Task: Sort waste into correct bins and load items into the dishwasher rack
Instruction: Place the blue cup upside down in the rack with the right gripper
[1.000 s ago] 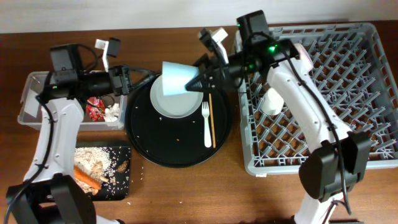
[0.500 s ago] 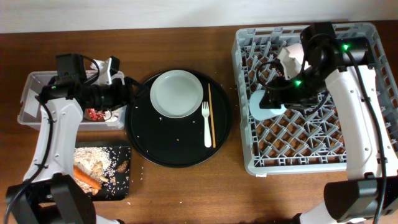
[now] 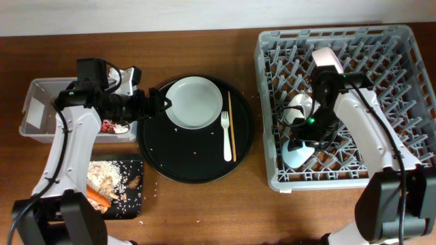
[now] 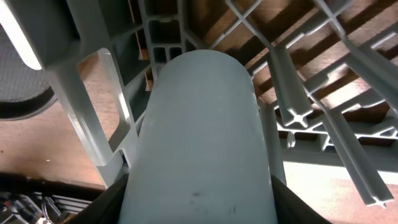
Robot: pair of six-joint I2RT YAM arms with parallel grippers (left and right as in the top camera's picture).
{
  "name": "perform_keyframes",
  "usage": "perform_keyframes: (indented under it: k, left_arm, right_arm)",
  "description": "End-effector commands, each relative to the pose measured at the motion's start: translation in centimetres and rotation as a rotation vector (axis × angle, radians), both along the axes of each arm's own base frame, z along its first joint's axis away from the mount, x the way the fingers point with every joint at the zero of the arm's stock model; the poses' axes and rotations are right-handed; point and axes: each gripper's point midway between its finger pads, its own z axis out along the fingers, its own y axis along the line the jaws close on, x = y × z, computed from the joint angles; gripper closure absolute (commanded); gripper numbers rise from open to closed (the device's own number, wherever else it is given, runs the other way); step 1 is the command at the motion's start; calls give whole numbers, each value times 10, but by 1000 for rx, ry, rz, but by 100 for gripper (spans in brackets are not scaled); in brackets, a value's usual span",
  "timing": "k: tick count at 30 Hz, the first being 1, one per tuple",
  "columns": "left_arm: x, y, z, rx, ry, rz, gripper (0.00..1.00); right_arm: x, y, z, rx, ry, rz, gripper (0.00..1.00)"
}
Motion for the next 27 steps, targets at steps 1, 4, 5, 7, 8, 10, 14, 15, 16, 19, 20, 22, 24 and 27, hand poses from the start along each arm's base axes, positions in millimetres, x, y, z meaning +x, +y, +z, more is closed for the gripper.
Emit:
perform_keyframes:
  k: [1,4,5,7,8,10,14,15,16,19,20,22,24,27]
  left_arm:
    - [1,-1,0,5,-3,-7,1]
    - [1,-1,0,5,-3,-7,1]
    - [1,-1,0,5,-2,-7,1]
    - [0,-1,-1,5,1,-7,1]
    - [0,-1,-1,5,1,-6,1]
    - [0,-1,-1,5,1,-7,1]
    - [0,-1,-1,5,1,-6,1]
    - [0,-1,-1,5,1,-6,1]
    - [0,-1,-1,5,1,-6,1]
    - [0,-1,-1,5,2,-6,1]
    - [-1,-1,-1,5,5,-6,1]
    - [-1,-1,-1,5,6,-6,1]
    - [-1,-1,-1,5,6,-6,1]
    - [-1,-1,-1,5,6,-6,1]
  right_arm:
    - [5,-5,0,-29,-26,-4,87]
    - [6,-5,32,-29,-27,-3,87]
    - [9,-5,42,-28,-42,-4,87]
    - [17,-4,64,-26,-86,-4,87]
    - [18,-4,65,-25,-90,-4,87]
    - [20,-8,60,-46,-96,-3,87]
    - [23,-9,26,-58,-96,-1,87]
    - [22,-9,21,-53,-92,-1,87]
    - [20,-8,16,-52,-82,-1,87]
    - [20,-8,14,-52,-85,-1,87]
    - [22,-8,14,-51,-91,-1,87]
    - [28,-8,14,-50,-117,-1,87]
    - [28,-6,14,-50,-116,4,87]
    - [27,4,12,-48,-121,38,86]
